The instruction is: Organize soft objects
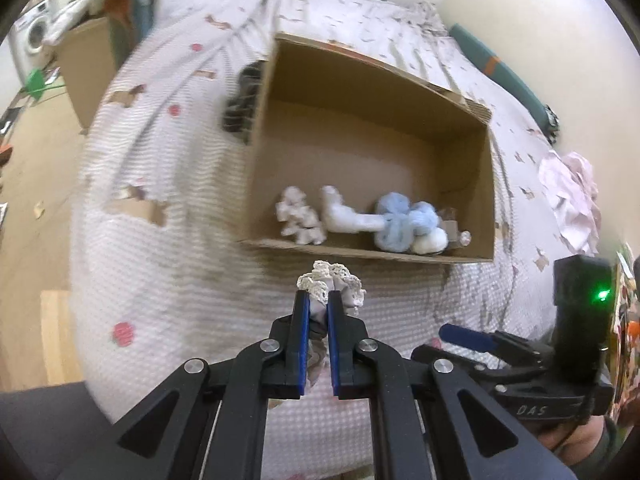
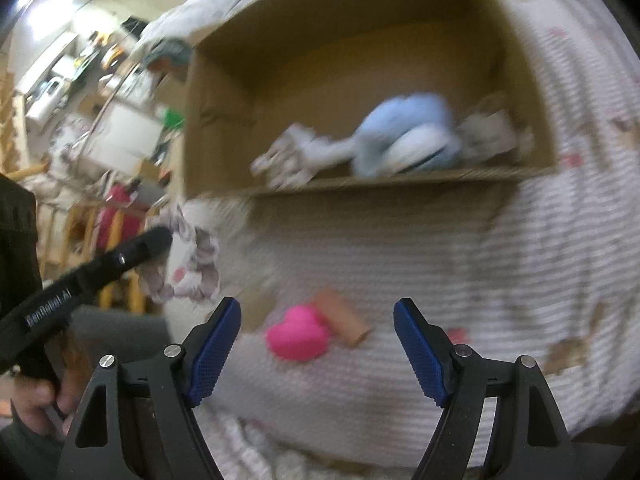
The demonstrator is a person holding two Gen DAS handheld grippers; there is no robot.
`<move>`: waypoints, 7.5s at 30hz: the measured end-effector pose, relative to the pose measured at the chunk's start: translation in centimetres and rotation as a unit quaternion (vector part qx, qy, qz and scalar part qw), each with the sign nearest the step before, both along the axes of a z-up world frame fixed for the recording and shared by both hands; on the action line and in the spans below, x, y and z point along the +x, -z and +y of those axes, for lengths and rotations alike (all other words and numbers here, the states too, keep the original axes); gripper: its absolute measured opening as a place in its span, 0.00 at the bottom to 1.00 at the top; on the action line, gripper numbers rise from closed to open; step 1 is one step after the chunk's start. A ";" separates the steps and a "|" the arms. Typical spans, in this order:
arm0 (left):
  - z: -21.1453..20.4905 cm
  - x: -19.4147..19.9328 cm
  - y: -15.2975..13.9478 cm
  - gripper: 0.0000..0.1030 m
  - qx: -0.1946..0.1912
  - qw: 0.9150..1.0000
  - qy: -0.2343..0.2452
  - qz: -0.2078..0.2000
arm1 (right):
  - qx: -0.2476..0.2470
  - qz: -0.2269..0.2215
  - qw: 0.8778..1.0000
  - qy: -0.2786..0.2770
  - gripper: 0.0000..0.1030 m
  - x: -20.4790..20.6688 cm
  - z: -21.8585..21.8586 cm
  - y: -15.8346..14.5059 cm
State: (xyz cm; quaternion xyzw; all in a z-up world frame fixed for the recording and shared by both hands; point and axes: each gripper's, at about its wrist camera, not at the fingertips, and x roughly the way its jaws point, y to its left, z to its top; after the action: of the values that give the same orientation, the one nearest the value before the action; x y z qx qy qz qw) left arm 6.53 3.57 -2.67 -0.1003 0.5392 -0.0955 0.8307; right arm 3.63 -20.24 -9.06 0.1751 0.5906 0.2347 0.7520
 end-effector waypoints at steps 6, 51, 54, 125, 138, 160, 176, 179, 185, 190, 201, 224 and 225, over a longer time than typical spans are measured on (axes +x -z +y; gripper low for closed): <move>2.2 -2.1 0.7 0.08 0.042 0.999 -0.021 0.010 | -0.001 0.037 0.998 -0.045 0.81 -0.4 2.7 2.0; -0.5 -0.2 -5.2 0.08 0.048 0.994 -0.028 -0.095 | 0.051 -0.152 0.986 0.052 0.50 1.4 -5.2 -10.4; -0.9 1.4 -5.8 0.08 0.057 0.993 -0.021 -0.103 | 0.040 -0.166 0.983 0.069 0.50 2.4 -6.3 -10.8; -4.0 8.2 -0.1 0.67 0.091 0.991 0.021 -0.099 | -0.037 -0.116 0.988 0.096 0.82 7.6 -4.6 -4.6; -3.6 8.0 0.0 0.67 0.097 0.990 0.016 -0.098 | -0.047 -0.121 0.986 0.106 0.89 7.6 -4.7 -4.9; -1.3 3.2 -1.9 0.67 0.100 0.991 -0.008 -0.091 | -0.059 -0.130 0.987 0.079 0.89 3.7 -3.0 -6.0; 1.2 -1.1 0.1 0.67 0.089 0.995 -0.031 -0.031 | -0.097 -0.072 0.993 0.011 0.89 0.5 0.4 -2.0; 1.9 -1.1 0.2 0.67 0.087 0.995 -0.042 -0.030 | -0.136 -0.060 0.989 -0.022 0.89 0.8 1.9 -0.2; 3.1 -0.6 0.8 0.67 0.076 0.995 -0.059 -0.019 | -0.173 -0.030 0.981 -0.076 0.88 1.5 4.5 2.9; 3.5 0.0 1.2 0.67 0.072 0.995 -0.071 -0.010 | -0.183 -0.018 0.977 -0.107 0.66 1.9 6.2 4.6; 4.3 1.1 1.6 0.67 0.050 0.993 -0.107 0.003 | -0.158 -0.019 0.978 -0.138 0.06 1.3 6.7 4.9; -2.8 0.9 10.7 0.41 0.086 0.980 0.073 0.162 | -0.030 -0.056 0.998 -0.024 0.06 1.2 -1.3 -2.6; -2.8 0.9 11.0 0.35 0.093 0.979 0.074 0.166 | -0.032 -0.056 0.998 -0.024 0.06 1.2 -1.4 -2.7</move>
State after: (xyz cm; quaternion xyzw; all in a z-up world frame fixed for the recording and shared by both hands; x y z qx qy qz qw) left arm 7.41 0.78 -13.71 0.0036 0.6819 -0.0882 0.7261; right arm 4.81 -21.64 -6.40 0.1235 0.5587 0.2434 0.7832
